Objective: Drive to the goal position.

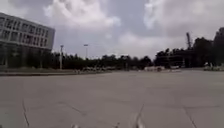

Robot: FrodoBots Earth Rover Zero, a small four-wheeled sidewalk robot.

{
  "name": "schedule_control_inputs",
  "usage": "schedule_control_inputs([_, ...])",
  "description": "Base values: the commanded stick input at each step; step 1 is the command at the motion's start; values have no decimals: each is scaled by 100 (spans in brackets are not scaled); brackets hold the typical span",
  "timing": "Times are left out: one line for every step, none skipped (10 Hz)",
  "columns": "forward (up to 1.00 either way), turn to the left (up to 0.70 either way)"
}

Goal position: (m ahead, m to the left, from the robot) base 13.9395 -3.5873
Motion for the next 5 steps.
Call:
schedule_control_inputs([60, 0])
schedule_control_inputs([60, 0])
schedule_control_inputs([60, 0])
schedule_control_inputs([60, 0])
schedule_control_inputs([60, 0])
